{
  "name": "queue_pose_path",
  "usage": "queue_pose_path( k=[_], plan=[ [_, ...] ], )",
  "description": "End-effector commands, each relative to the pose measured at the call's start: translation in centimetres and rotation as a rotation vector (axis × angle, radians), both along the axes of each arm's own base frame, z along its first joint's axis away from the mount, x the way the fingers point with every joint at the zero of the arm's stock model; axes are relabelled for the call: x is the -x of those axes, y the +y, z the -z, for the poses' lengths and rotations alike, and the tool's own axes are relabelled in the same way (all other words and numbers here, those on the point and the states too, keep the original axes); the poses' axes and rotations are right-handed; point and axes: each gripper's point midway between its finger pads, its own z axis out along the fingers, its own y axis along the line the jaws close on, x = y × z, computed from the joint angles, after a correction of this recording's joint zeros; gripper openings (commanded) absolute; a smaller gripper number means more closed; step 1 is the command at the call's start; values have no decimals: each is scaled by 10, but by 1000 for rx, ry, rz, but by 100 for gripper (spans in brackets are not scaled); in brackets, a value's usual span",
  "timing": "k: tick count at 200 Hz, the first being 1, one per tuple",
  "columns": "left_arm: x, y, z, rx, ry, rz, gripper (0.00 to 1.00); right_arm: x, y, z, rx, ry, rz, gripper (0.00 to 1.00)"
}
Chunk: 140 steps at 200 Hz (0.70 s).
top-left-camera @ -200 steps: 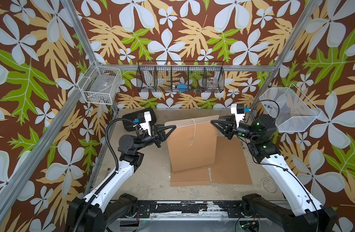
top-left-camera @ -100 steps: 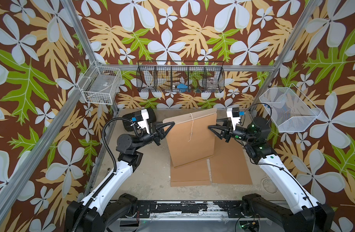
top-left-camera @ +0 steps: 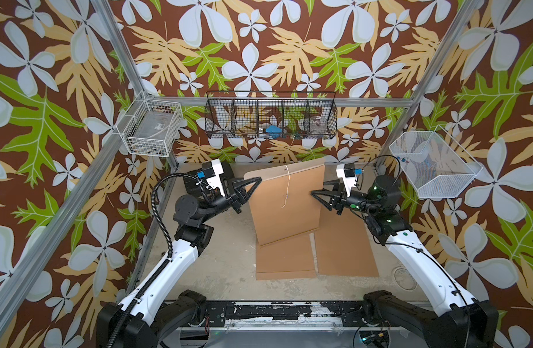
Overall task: Open the file bag
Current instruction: Open the file bag, then place the file bag at the center of the board.
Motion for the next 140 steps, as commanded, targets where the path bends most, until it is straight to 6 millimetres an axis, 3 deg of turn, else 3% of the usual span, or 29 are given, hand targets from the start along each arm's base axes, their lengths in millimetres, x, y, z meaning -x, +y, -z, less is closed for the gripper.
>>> queue_pose_path(
  k=[1,64,118,140],
  plan=[
    [-7,6,-3,-9,-25,-60,0,12,3,0,2,-17,-50,46],
    [-31,16,1,-53,-38,-163,0,34,18,10,46,-15,-133,40],
    [-40,17,5,-60,-32,-170,0,31,25,19,60,23,-152,24],
    [-40,17,4,-55,-36,-172,0,28,25,23,69,35,-139,12]
  ],
)
